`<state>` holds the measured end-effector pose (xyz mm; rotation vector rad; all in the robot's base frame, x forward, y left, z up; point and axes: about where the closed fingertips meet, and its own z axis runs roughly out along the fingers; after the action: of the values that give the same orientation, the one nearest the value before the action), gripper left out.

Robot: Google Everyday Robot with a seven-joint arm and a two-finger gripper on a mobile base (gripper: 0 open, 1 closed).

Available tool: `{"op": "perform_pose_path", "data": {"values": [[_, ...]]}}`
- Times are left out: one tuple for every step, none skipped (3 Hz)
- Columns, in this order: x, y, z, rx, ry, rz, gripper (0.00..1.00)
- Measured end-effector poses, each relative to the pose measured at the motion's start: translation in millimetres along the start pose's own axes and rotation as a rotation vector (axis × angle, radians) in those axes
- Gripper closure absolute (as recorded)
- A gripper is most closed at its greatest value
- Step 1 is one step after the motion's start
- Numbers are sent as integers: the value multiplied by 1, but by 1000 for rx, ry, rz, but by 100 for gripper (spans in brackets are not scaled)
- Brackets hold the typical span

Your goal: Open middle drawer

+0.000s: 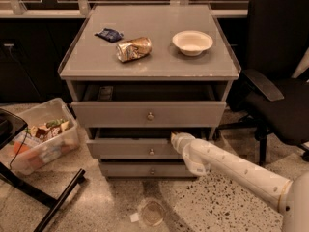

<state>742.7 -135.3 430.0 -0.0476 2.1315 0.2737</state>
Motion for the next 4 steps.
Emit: {"op": "perform_pose_path", "data": {"values": [[15,-13,-26,50,77,-22,100],[30,-21,-49,86,159,-44,100],[45,-29,-68,112,238,-60,100],[56,-32,-78,116,296,-66,100]]}}
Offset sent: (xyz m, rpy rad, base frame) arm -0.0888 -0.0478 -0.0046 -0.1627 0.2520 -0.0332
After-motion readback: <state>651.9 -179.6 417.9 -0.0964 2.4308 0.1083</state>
